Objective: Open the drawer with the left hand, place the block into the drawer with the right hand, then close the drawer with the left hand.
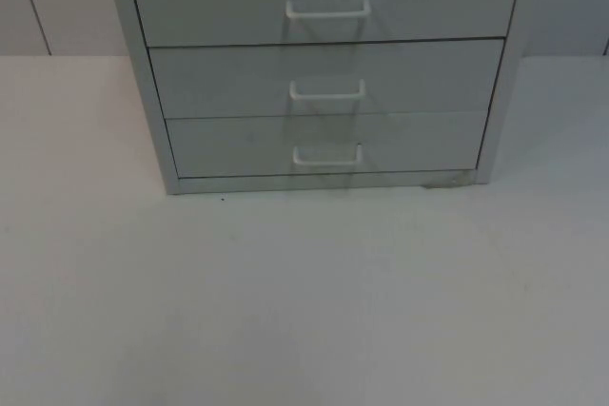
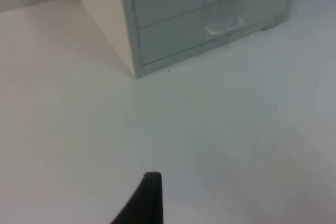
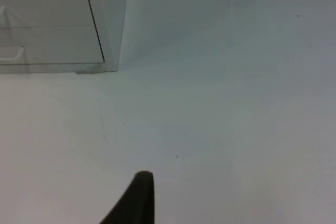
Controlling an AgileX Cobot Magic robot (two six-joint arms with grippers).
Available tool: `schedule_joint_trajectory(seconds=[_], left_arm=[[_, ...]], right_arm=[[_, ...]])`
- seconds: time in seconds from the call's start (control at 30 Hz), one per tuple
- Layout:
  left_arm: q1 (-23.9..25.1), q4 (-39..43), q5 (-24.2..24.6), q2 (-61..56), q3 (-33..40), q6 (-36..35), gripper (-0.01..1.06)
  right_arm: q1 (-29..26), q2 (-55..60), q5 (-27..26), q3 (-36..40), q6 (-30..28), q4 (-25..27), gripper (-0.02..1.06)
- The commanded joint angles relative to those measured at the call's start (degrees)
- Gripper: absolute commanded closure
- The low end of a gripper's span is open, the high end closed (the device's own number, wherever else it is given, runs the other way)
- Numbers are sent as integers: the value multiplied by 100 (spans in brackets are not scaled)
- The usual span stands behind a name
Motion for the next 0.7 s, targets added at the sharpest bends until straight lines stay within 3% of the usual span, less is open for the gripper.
schedule_joint_trajectory(seconds=[0.0, 0.13, 0.43, 0.67], left_arm=[[276, -55, -23, -11, 29, 8, 0], [1174, -55, -23, -11, 29, 8, 0], [2202, -55, -23, -11, 29, 8, 0], [2729, -55, -23, -11, 29, 8, 0]], right_arm=[[-33, -18, -73, 45, 0, -4, -1], [-33, -18, -73, 45, 0, -4, -1], [-33, -18, -73, 45, 0, -4, -1], [-33, -18, -73, 45, 0, -4, -1]])
